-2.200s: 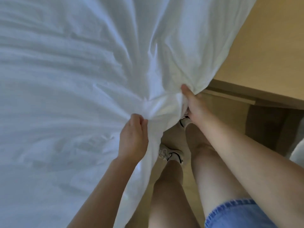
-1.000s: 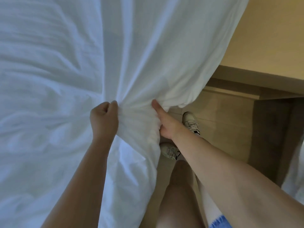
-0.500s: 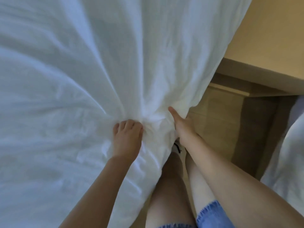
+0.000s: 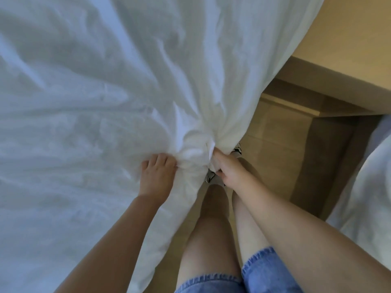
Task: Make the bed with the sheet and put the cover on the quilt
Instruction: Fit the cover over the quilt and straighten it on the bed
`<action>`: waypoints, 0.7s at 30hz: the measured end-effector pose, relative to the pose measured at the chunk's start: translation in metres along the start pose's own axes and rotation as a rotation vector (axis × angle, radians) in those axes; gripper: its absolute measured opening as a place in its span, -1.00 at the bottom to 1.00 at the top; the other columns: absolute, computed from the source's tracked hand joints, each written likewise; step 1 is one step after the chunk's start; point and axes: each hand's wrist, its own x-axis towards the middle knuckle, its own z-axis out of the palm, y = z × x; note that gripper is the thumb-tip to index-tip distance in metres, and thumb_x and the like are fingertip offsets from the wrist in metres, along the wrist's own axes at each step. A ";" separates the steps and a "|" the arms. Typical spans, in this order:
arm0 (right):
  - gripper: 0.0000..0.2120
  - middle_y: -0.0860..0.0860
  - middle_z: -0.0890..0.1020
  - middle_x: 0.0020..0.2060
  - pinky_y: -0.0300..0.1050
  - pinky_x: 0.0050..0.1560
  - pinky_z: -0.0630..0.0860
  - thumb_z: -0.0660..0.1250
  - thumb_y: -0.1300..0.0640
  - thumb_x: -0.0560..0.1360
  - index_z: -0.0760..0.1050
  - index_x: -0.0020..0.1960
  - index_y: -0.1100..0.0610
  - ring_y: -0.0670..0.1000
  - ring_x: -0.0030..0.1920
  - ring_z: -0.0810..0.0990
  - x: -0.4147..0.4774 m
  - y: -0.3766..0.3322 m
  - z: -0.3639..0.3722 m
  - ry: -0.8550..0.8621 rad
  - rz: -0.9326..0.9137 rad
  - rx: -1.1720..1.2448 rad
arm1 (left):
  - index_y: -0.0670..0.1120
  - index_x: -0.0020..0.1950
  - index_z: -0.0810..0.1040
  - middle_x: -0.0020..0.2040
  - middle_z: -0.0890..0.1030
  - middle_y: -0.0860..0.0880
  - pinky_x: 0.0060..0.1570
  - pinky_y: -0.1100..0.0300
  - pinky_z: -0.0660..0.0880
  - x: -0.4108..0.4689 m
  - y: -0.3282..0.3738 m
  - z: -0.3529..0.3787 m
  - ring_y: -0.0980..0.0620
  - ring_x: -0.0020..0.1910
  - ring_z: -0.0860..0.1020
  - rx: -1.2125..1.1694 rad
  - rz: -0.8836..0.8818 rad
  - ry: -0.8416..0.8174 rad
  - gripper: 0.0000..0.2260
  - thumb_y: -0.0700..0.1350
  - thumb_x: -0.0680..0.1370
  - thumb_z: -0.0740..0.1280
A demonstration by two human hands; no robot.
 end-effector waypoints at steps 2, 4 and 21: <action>-0.50 -0.02 0.60 0.19 0.02 0.32 0.42 0.47 0.00 0.38 0.47 0.28 0.05 0.02 0.20 0.55 0.002 -0.001 -0.007 -0.101 -0.025 0.018 | -0.14 -0.22 0.54 -0.22 0.57 -0.09 -0.22 0.07 0.44 -0.002 0.004 -0.001 -0.15 -0.26 0.56 -0.058 0.030 0.071 -0.77 -0.08 0.48 0.15; -0.67 -0.01 0.62 0.14 -0.03 0.35 0.37 0.41 0.14 0.45 0.51 0.20 0.07 0.03 0.22 0.54 0.000 -0.001 -0.012 -0.213 -0.046 0.041 | -0.18 -0.20 0.54 -0.21 0.60 -0.09 -0.08 0.10 0.36 -0.007 0.010 -0.005 -0.14 -0.21 0.58 -0.164 0.067 0.134 -0.79 -0.13 0.50 0.15; -0.76 -0.13 0.58 -0.13 -0.35 -0.23 0.42 0.37 0.29 0.47 0.48 0.02 -0.01 -0.12 -0.10 0.53 -0.029 0.020 0.031 -0.305 -0.158 -0.248 | -0.16 -0.34 0.35 -0.49 0.41 -0.09 -0.42 0.15 0.29 -0.072 -0.040 -0.062 -0.11 -0.49 0.34 -0.172 -0.428 0.112 -0.68 -0.03 0.57 0.18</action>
